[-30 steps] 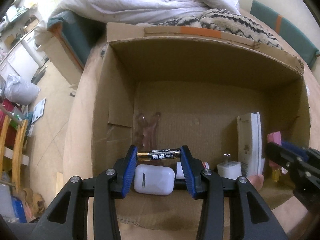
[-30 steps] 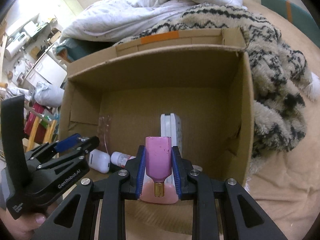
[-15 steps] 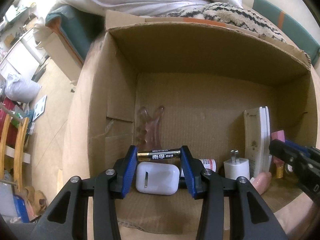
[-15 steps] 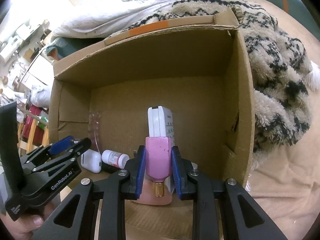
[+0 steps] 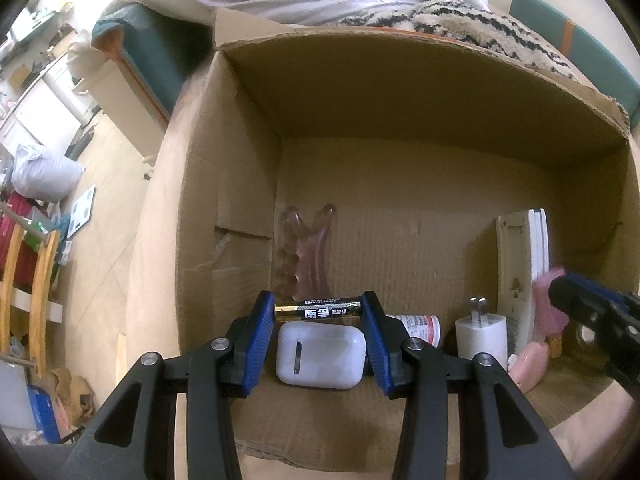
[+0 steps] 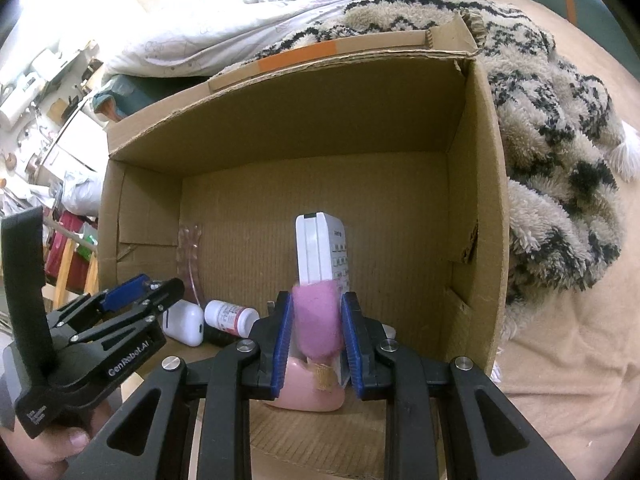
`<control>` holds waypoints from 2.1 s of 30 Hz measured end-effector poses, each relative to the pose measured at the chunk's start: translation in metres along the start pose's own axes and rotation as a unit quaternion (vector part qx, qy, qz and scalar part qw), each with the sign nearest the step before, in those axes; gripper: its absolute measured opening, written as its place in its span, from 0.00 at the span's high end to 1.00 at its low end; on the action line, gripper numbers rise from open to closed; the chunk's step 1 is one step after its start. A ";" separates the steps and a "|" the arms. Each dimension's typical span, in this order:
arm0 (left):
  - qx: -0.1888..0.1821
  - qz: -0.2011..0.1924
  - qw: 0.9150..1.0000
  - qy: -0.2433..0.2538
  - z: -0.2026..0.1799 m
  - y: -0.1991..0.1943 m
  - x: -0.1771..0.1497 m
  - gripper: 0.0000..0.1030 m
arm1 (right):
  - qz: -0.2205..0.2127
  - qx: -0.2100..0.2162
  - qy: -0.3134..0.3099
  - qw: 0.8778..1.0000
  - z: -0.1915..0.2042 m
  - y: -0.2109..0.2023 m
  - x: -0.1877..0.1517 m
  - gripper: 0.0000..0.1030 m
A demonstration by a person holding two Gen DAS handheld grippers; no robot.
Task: Organize rigid objects
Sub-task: 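Open both grippers to drop the battery and lipstick into the box, then withdraw both grippers from the box toward the remaining items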
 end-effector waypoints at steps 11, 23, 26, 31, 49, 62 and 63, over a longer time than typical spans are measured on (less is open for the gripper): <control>-0.021 -0.006 1.000 0.022 -0.008 -0.007 -0.001 0.34 | -0.035 0.045 -0.011 0.998 0.017 -0.018 0.007 0.25; -0.019 -0.024 0.999 0.012 -0.008 -0.023 0.002 0.34 | -0.055 0.038 -0.022 0.998 0.024 -0.035 0.008 0.16; -0.019 -0.035 0.999 0.015 -0.006 -0.033 0.003 0.34 | -0.060 0.034 -0.027 0.997 0.028 -0.043 0.007 0.16; -0.020 -0.039 0.999 0.019 -0.001 -0.049 0.004 0.34 | -0.071 0.028 -0.022 0.997 0.028 -0.060 0.005 0.16; -0.018 -0.043 0.999 0.003 0.048 -0.101 -0.021 0.34 | -0.082 0.013 -0.029 0.996 0.045 -0.102 -0.023 0.16; -0.013 -0.021 0.997 -0.078 0.091 -0.088 -0.038 0.34 | -0.040 0.008 -0.008 0.999 0.046 -0.086 -0.070 0.16; -0.004 -0.024 0.996 -0.081 0.093 -0.088 -0.037 0.34 | -0.037 0.006 -0.006 0.999 0.046 -0.084 -0.074 0.16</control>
Point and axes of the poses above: each gripper's, at about its wrist camera, not at the fingertips, and y roughly the way its jaws point, z to its left, x to its top, the point moved 4 cm from there along y, roughly the way its jaws point, and after that the axes turned 4 degrees about -y, right-handed, at the moved point
